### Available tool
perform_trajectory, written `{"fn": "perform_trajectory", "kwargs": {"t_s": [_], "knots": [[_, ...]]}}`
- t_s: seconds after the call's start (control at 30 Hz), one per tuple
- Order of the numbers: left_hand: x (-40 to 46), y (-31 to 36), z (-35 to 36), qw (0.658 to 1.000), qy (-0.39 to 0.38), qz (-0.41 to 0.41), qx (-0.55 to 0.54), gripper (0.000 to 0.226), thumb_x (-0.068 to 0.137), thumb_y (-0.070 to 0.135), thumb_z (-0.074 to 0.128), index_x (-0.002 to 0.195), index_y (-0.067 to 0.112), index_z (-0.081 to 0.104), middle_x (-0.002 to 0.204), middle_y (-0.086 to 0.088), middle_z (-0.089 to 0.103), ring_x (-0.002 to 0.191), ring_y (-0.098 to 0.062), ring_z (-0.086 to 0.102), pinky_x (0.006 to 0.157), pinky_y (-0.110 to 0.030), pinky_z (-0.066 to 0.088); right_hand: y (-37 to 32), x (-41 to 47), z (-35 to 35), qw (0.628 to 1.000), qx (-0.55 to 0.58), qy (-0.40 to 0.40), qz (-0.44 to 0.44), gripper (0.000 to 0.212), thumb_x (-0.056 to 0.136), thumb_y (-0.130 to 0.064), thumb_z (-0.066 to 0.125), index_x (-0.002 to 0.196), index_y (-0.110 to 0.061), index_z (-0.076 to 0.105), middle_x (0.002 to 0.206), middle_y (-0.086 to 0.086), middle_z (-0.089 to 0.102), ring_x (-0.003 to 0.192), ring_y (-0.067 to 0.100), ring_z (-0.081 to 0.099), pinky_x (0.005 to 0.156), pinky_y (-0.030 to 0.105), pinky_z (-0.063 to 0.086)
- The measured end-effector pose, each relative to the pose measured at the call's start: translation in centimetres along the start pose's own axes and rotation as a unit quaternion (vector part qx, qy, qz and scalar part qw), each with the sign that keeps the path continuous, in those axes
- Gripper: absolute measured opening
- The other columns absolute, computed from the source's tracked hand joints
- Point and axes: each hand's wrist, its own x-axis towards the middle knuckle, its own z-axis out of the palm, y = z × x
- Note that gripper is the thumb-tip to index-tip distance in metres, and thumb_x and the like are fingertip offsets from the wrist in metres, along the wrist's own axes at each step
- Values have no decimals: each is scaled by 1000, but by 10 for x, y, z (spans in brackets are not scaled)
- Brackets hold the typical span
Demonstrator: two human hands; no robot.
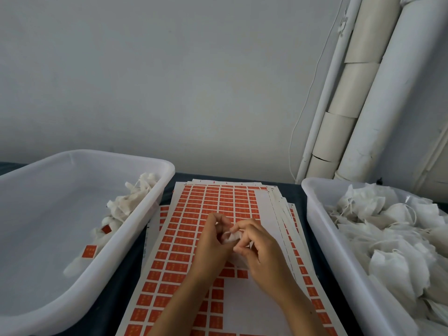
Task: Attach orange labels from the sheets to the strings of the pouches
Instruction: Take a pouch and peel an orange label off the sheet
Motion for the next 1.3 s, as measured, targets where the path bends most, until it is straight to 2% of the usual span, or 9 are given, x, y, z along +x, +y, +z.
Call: {"fn": "perform_trajectory", "kwargs": {"t_s": [0.17, 0.37, 0.57, 0.8, 0.87, 0.97, 1.07, 1.2, 1.3], "knots": [[1, -1, -2, 1000, 3, -2, 20, 32, 80, 4, 71, 95, 22, 49, 83, -1, 63, 74, -9, 64, 64, -17, 55, 1, -2, 1, 998, -60, -30, -9, 25, 88, -11, 61, 74, -27, 47, 106, -17, 60, 97, -7, 54, 82, 1, 40], [0, 2, -2, 998, -59, 0, 18, 38, 79, 3, 72, 103, 21, 50, 80, 1, 57, 64, 1, 55, 57, -11, 46, 7, 0, 0, 994, -103, 26, 38, 12, 92, -21, 55, 81, -20, 49, 88, -5, 64, 77, 5, 58, 68, 6, 44], [-2, 5, -2, 996, -87, -1, -29, 32, 85, 4, 66, 108, 20, 50, 89, -4, 62, 74, -5, 60, 65, -15, 50, 15, 0, 0, 992, -61, 69, 84, 9, 89, -22, 58, 84, -18, 53, 86, -7, 65, 79, 4, 60, 72, 6, 43], [-2, 3, -1, 997, -72, 25, 27, 33, 80, 13, 73, 101, 29, 54, 88, 3, 63, 79, -4, 61, 65, -15, 52, 14, -1, 4, 987, 16, 104, 125, 14, 84, -22, 66, 79, -28, 55, 76, -23, 58, 73, -5, 59, 65, 0, 42], [-2, 4, -2, 996, -63, 35, 42, 32, 79, 11, 74, 97, 30, 55, 85, 5, 63, 77, -4, 62, 64, -16, 53, 13, -2, 4, 985, 36, 114, 128, 17, 82, -22, 69, 75, -30, 56, 75, -25, 59, 79, -9, 59, 66, -1, 41], [-2, 5, -2, 996, -56, 49, 48, 30, 79, 11, 73, 95, 31, 57, 83, 7, 65, 77, -5, 63, 66, -16, 54, 13, -1, 3, 980, 63, 134, 132, 19, 80, -20, 71, 72, -31, 58, 75, -23, 62, 83, -10, 57, 66, 1, 43], [-2, 6, -3, 997, -53, 52, 35, 26, 80, 12, 73, 96, 27, 60, 84, 7, 67, 78, -5, 64, 67, -15, 53, 13, 0, 1, 981, 79, 148, 102, 21, 78, -12, 72, 69, -25, 59, 75, -16, 61, 82, -1, 59, 68, 7, 46], [-2, 6, -2, 996, -69, 50, 22, 17, 82, 7, 70, 94, 17, 62, 87, 2, 67, 78, -8, 65, 67, -17, 53, 13, -1, 2, 983, 106, 111, 97, 24, 78, -13, 72, 68, -30, 59, 75, -13, 61, 79, 3, 59, 68, 11, 48], [-2, 5, -3, 997, -66, 35, 6, 18, 81, 6, 71, 93, 16, 62, 85, 3, 67, 78, -9, 65, 67, -18, 53, 12, 0, 4, 979, 113, 132, 105, 8, 84, -22, 65, 78, -26, 60, 83, -14, 62, 85, -1, 58, 70, 8, 46]]}}
